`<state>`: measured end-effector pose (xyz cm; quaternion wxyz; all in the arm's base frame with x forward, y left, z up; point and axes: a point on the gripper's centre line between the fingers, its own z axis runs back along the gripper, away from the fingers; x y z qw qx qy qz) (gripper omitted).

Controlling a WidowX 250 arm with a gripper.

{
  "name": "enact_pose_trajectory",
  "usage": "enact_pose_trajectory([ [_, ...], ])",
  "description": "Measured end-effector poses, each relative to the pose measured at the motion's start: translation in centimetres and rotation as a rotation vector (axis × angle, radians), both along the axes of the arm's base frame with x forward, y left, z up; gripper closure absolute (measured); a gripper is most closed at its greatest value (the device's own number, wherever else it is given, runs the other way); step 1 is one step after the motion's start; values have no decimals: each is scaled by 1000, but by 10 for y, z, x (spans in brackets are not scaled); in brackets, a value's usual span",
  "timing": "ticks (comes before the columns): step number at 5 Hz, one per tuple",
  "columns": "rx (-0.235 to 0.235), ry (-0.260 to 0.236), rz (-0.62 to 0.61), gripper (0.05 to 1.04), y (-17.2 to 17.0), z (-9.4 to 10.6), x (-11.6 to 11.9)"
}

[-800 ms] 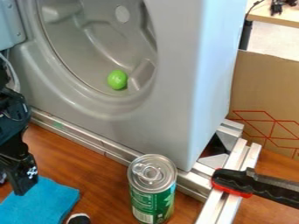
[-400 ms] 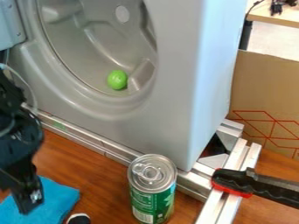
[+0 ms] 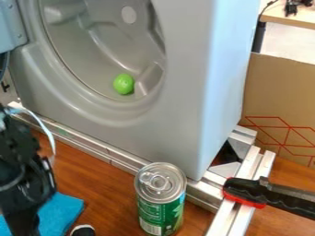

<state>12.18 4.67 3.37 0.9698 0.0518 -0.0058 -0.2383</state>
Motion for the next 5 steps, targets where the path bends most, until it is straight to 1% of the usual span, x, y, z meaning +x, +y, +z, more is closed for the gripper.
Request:
enact_pose_trajectory([
  [1, 10, 30, -74, 86, -4, -13, 5],
  [2, -15, 16, -125, 86, -12, -15, 12],
  [3, -42, -7, -152, 86, -23, -12, 22],
  [4, -66, -11, -163, 86, -33, -15, 28],
  [5, -76, -3, -138, 86, -34, -21, 33],
])
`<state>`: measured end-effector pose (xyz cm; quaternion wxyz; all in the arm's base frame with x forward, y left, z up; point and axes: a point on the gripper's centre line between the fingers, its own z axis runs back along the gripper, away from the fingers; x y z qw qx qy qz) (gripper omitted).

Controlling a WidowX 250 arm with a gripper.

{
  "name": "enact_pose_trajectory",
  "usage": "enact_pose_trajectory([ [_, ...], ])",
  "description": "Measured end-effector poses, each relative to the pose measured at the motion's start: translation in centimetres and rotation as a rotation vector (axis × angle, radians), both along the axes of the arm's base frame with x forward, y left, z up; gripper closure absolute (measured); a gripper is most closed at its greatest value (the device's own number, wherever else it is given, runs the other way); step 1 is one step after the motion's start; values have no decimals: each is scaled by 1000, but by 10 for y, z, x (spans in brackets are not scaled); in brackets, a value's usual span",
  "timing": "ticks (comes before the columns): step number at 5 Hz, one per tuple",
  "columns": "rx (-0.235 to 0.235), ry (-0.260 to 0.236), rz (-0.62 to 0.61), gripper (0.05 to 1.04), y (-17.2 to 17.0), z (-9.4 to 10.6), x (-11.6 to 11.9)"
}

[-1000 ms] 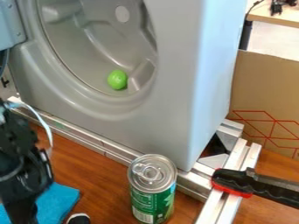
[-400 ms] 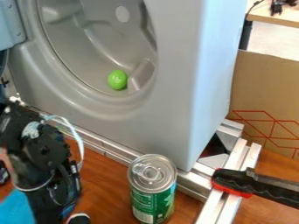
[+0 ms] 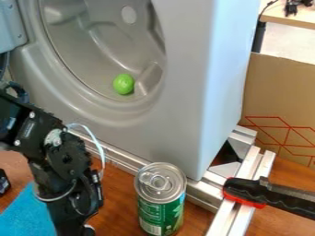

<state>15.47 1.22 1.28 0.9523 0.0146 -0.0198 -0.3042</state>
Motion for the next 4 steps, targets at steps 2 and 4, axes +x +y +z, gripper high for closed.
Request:
enact_pose_trajectory([
  [2, 46, -16, 49, 86, 6, -5, 16],
  [4, 58, 43, 82, 86, 15, -27, 25],
])
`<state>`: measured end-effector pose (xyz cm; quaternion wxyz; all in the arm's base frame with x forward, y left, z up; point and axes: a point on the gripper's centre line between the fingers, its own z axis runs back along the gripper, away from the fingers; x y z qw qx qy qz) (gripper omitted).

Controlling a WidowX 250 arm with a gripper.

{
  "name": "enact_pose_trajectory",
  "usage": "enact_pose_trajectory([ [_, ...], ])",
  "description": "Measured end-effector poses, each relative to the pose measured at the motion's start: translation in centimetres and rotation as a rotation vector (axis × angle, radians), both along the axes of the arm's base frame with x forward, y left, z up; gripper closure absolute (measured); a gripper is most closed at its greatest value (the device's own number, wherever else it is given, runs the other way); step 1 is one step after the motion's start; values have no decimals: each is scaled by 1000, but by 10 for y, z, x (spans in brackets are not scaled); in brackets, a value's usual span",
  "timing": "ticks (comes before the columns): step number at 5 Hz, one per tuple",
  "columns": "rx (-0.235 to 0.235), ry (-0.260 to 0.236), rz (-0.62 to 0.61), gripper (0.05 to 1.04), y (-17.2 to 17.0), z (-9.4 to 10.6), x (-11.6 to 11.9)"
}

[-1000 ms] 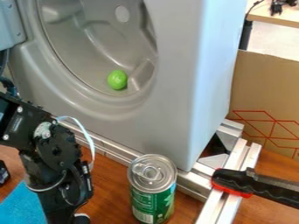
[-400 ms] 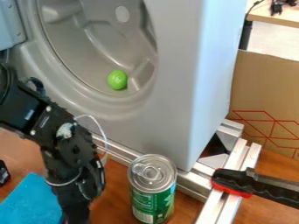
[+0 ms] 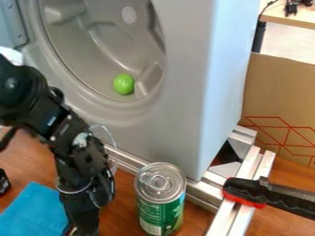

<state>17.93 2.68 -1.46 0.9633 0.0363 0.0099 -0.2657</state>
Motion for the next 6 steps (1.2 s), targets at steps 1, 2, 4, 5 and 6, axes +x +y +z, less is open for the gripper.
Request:
enact_pose_trajectory([
  [1, -1, 29, 12, 85, 0, -8, -3],
  [2, 2, 46, 31, 85, 0, -8, -4],
  [4, 10, 60, 55, 382, 2, -13, 0],
  [5, -3, 47, 72, 441, 0, 2, 1],
  [6, -57, 45, 153, 442, 6, 32, 9],
])
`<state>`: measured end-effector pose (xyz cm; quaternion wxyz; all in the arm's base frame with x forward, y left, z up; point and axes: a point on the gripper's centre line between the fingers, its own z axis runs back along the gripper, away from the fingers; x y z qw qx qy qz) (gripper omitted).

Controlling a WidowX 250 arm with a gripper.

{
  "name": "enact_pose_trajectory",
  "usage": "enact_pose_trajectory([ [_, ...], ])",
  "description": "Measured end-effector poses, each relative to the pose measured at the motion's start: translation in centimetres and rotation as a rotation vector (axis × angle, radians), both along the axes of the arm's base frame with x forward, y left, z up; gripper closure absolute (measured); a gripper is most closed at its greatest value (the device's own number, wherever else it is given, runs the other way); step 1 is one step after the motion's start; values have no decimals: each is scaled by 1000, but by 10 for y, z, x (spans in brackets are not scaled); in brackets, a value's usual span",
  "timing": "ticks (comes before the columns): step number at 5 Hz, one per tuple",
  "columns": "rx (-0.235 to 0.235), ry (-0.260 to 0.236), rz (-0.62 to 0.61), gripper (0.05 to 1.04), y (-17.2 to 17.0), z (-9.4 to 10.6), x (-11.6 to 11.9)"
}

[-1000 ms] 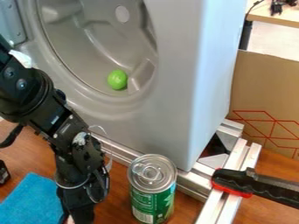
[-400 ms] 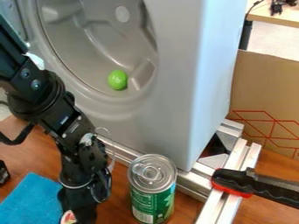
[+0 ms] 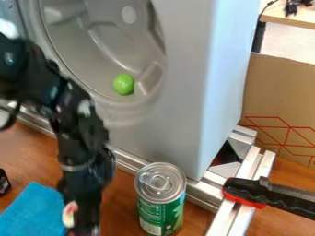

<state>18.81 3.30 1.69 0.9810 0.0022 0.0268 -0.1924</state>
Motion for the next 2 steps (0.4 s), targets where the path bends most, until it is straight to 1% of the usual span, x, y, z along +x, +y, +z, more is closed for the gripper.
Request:
enact_pose_trajectory([
  [1, -59, -45, 102, 441, 14, 30, 6],
  [2, -115, -165, 290, 441, 41, 58, 17],
])
